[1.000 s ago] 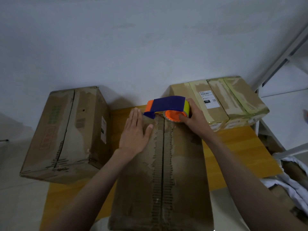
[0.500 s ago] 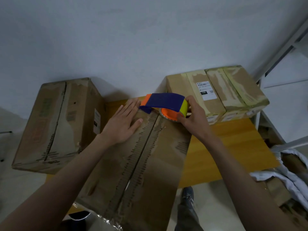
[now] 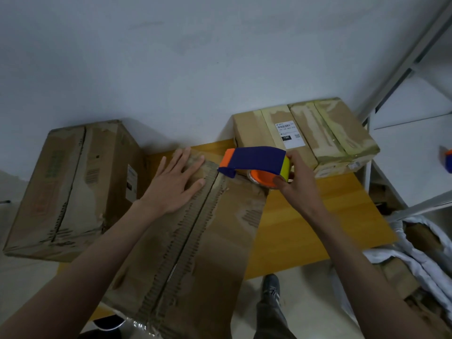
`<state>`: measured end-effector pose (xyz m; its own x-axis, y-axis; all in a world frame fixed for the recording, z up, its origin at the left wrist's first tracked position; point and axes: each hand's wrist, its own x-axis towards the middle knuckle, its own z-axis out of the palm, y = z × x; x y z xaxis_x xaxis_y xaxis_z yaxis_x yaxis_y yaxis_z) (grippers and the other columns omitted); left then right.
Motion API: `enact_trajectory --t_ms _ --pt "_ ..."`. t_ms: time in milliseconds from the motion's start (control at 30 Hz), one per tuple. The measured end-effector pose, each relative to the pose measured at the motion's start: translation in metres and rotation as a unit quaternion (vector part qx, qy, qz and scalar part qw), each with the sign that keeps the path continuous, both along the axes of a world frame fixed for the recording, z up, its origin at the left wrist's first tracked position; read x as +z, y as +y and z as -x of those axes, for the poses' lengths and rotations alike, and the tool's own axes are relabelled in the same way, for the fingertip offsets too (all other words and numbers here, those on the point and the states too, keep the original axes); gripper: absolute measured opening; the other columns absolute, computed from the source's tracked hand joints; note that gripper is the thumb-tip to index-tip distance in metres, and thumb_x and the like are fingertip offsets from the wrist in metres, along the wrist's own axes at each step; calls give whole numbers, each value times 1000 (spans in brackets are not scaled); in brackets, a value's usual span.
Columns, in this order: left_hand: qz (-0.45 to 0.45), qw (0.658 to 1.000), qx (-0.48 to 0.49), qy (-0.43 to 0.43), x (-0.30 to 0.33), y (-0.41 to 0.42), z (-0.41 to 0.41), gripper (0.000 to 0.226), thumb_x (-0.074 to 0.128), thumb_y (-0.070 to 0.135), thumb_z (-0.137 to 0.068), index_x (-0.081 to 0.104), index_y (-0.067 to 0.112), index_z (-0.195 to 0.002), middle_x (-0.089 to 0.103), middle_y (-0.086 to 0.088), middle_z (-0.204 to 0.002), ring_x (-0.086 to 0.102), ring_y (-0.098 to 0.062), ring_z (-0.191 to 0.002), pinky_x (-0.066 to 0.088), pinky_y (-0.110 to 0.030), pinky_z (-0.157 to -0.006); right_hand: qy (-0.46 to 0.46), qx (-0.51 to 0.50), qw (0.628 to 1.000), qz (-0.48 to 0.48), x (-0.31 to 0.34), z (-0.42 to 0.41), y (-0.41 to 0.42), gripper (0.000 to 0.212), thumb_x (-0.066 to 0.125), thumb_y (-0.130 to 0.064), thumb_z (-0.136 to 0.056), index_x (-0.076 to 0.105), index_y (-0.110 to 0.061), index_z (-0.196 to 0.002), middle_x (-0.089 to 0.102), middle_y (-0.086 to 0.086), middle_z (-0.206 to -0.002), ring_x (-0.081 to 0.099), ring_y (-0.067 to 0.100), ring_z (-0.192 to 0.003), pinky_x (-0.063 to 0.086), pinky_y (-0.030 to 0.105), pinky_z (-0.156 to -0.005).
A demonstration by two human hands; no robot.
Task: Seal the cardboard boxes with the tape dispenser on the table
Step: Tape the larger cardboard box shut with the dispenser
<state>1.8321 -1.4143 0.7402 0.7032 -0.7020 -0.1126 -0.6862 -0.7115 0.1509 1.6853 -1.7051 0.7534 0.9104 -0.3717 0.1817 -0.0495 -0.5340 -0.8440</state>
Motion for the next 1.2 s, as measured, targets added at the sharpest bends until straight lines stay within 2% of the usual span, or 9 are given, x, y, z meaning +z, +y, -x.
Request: enact_trajectory --t_ms 167,433,500,567,733,900,1000,1100,1200 --pt "3 999 -4 -35 7 -28 21 74 0 58 -97 2 19 -160 -11 -1 -168 -12 -14 -154 1 -41 -127 -1 27 1000 2 7 3 -2 59 63 -54 -78 51 -15 -121 59 -8 -104 60 8 -94 56 31 -68" --pt "-12 999 48 -6 -2 -54 39 91 6 85 -85 -4 35 -160 -12 -1 -168 -14 -29 -154 -1 -55 -124 0 51 999 2 10 8 -7 57 55 -68 -80 45 -27 -118 56 -22 -103 60 -1 -93 52 15 -68" --pt "-14 999 50 -16 -3 -54 40 92 6 87 -84 -5 36 -159 -11 -1 -168 -13 -30 -154 0 -56 -124 6 55 998 -3 9 6 -8 53 63 -61 -83 45 -26 -117 58 -15 -106 60 -2 -96 53 15 -71" --pt "-12 998 53 -23 -5 -53 41 93 4 88 -83 -5 36 -160 -9 -1 -169 -12 -29 -154 1 -55 -124 10 61 998 0 7 6 -10 43 73 -40 -87 46 -24 -117 59 -11 -108 58 -3 -98 54 16 -73" --pt "-22 997 63 -33 -5 -54 41 95 3 89 -82 -6 35 -160 -12 2 -168 -13 -26 -154 0 -54 -124 8 29 999 -22 -2 32 -38 37 71 -14 -88 49 -14 -118 60 -4 -105 59 8 -95 54 16 -71" --pt "-30 998 49 -19 -3 -54 41 82 7 85 -86 -13 47 -155 -19 -1 -167 -18 -29 -153 -2 -57 -123 11 34 999 -29 -9 43 -40 43 73 -5 -86 46 -21 -116 57 -15 -105 56 -6 -100 53 14 -69" --pt "-44 998 40 -4 0 -54 39 75 6 83 -87 -15 54 -152 -23 -2 -166 -22 -32 -151 -4 -59 -122 0 35 999 -33 -8 40 -42 45 75 -8 -86 46 -24 -116 59 -9 -109 56 -3 -103 53 12 -69" --pt "-36 999 33 9 2 -59 43 75 5 78 -89 -10 47 -156 -26 6 -165 -26 -28 -150 -7 -59 -122 -2 33 999 -27 -9 41 -43 44 77 -12 -85 47 -24 -115 58 -9 -109 57 2 -103 55 17 -70" --pt "-10 1000 -4 11 5 -66 53 74 2 65 -95 -5 31 -160 -21 11 -165 -23 -12 -151 -1 -53 -124 2 35 999 -23 -11 40 -44 44 77 -16 -86 46 -25 -115 57 -14 -107 57 3 -101 51 15 -70"
